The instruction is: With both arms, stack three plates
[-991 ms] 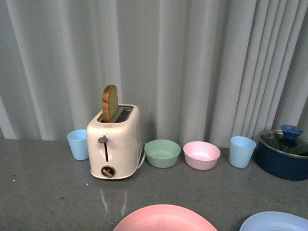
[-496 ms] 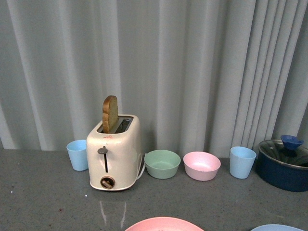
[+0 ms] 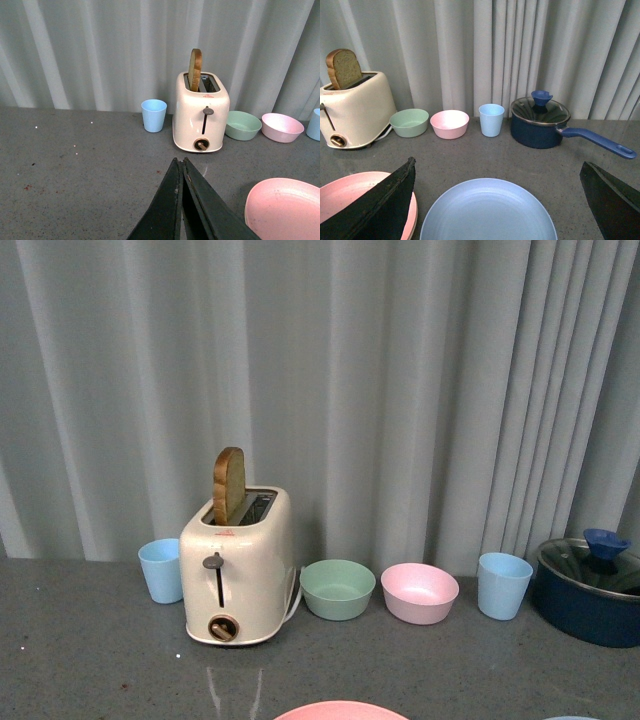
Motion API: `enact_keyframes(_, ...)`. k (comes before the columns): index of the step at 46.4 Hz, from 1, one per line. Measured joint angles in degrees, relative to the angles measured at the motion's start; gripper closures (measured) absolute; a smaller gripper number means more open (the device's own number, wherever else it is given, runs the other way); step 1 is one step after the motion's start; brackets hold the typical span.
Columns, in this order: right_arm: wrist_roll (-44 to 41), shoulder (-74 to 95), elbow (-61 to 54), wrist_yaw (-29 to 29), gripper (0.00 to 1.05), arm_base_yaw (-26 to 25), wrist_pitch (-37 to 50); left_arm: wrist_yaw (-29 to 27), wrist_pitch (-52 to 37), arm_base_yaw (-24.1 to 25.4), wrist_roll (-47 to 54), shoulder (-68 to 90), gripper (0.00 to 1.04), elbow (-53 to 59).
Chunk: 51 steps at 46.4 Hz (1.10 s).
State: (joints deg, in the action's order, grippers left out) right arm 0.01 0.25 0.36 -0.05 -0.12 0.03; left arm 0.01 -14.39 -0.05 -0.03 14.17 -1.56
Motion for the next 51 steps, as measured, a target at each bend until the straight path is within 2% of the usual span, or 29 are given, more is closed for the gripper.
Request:
enact_keyframes(15, 0.0, 0.0, 0.0, 0.0, 0.07, 0.0, 0.0, 0.0, 4.3, 0.0, 0.0, -4.3, 1.01, 0.0)
enact_keyframes(21, 0.0, 0.0, 0.0, 0.0, 0.07, 0.0, 0.0, 0.0, 13.9, 0.0, 0.0, -12.3, 1.01, 0.0)
enact_keyframes(37, 0.0, 0.0, 0.0, 0.0, 0.07, 0.0, 0.0, 0.0, 14.4, 0.0, 0.0, -13.9, 1.01, 0.0)
enact_keyframes(43, 0.0, 0.0, 0.0, 0.0, 0.07, 0.0, 0.0, 0.0, 14.4, 0.0, 0.0, -13.9, 0.8, 0.0)
enact_keyframes(51, 0.0, 0.0, 0.0, 0.0, 0.07, 0.0, 0.0, 0.0, 14.4, 0.0, 0.0, -13.9, 0.39, 0.0)
